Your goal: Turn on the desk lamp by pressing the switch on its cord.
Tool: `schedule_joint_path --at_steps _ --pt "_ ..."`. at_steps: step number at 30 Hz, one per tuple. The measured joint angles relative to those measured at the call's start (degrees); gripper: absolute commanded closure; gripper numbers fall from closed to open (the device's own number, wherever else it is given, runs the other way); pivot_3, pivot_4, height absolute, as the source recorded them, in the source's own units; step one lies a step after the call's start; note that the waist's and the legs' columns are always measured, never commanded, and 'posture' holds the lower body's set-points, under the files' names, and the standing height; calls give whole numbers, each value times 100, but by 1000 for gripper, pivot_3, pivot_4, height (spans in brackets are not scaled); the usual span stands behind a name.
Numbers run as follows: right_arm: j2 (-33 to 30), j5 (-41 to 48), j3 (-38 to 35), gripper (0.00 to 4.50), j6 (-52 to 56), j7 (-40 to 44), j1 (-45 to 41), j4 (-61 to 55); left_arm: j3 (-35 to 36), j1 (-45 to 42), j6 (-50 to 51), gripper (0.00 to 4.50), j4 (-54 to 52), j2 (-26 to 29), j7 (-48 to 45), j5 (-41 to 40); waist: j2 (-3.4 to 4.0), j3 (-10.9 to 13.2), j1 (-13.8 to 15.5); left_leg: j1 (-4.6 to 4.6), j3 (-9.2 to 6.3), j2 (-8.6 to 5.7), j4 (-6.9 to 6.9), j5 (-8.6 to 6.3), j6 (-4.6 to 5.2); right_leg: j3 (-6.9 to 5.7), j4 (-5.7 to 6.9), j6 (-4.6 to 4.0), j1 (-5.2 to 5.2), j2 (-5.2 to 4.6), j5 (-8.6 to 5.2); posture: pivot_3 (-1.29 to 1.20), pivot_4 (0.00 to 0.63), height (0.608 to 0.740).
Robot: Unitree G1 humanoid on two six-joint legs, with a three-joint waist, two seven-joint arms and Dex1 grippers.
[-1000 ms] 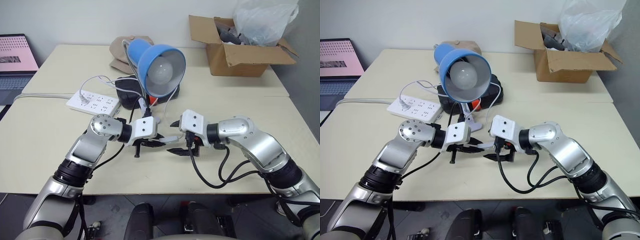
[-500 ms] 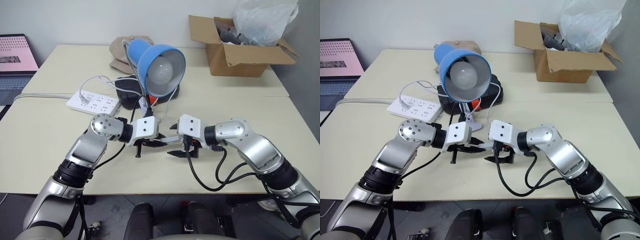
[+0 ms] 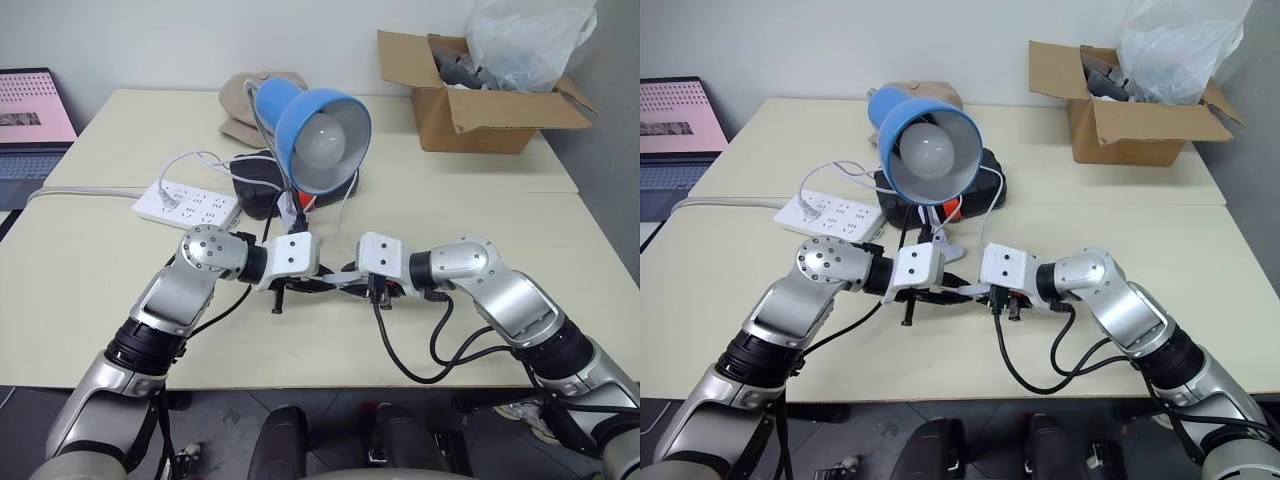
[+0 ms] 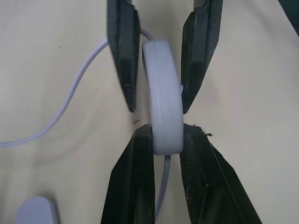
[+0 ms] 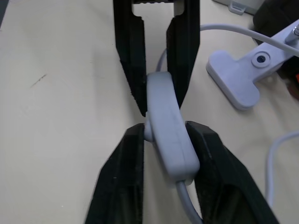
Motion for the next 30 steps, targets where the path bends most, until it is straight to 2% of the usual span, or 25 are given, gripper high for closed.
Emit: schedule_joint_path --at_steps 3,12,14,27,30 --pt "-16 0 2 3965 -14 106 0 0 -19 -1 -111 4076 0 6 -14 49 0 0 1 0 1 0 0 0 0 1 0 0 0 0 0 0 150 740" --pt "36 2 -24 3975 37 125 0 10 -26 0 -211 4076 1 36 -18 76 0 0 0 0 0 0 0 0 0 0 0 0 0 0 0 0 150 740" --pt "66 4 -44 3270 61 125 10 18 -26 -1 -214 4076 0 45 -18 76 0 0 0 0 0 0 0 0 0 0 0 0 0 0 0 0 150 740" --pt "-15 160 -236 123 135 155 146 -97 -33 -3 -236 4080 129 38 42 144 0 0 2 0 0 0 0 0 0 -1 1 0 0 0 0 0 150 740" --pt "-246 257 -463 0 195 199 286 -388 -89 -57 -265 4080 340 -49 93 265 0 0 8 -1 0 -1 0 0 0 0 -1 0 0 -1 0 0 150 740"
